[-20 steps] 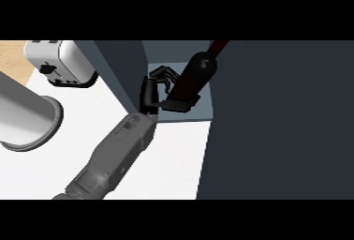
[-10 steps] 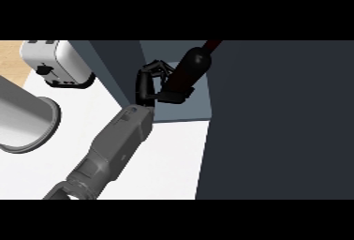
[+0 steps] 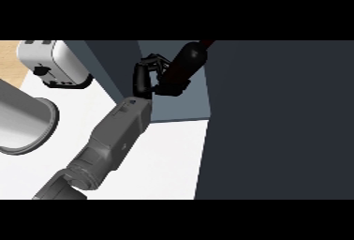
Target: Pick up the wine, place it into the cabinet and close the cabinet
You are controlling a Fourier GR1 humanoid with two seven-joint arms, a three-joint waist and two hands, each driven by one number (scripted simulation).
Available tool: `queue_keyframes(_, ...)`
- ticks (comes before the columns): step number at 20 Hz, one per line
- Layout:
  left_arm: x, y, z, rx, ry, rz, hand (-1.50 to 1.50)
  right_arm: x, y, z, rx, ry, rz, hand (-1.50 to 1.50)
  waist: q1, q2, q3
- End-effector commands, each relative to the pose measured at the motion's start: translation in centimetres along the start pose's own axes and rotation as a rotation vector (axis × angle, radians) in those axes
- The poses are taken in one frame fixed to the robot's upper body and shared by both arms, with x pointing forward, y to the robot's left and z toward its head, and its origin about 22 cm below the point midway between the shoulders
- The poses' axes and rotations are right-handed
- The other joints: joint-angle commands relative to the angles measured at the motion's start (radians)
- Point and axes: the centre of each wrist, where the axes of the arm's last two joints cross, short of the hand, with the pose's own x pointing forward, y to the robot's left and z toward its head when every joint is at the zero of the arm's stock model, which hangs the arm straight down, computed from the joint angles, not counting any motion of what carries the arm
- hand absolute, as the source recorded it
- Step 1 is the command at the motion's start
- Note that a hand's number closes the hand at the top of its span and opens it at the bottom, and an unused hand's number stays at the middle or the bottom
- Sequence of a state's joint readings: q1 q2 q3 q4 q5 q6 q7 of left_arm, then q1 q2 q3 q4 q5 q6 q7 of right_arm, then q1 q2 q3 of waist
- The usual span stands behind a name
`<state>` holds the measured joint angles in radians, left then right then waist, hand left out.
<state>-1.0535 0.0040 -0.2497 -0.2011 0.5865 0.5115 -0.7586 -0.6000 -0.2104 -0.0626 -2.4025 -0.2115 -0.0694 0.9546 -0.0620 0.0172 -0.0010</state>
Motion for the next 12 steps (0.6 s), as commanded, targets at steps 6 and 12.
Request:
queue_keyframes(6, 0.3, 0.8, -1.2, 0.041, 0.010, -0.140, 1.50, -0.1, 0.5, 0.8, 0.026, -0.035, -0.031, -1.50, -0.016, 0.011, 0.000)
queue_keyframes(12, 0.0, 1.5, -1.3, 0.085, 0.051, -0.171, 1.50, 0.4, -0.2, 0.6, 0.029, -0.051, -0.027, -1.50, -0.029, 0.016, 0.000)
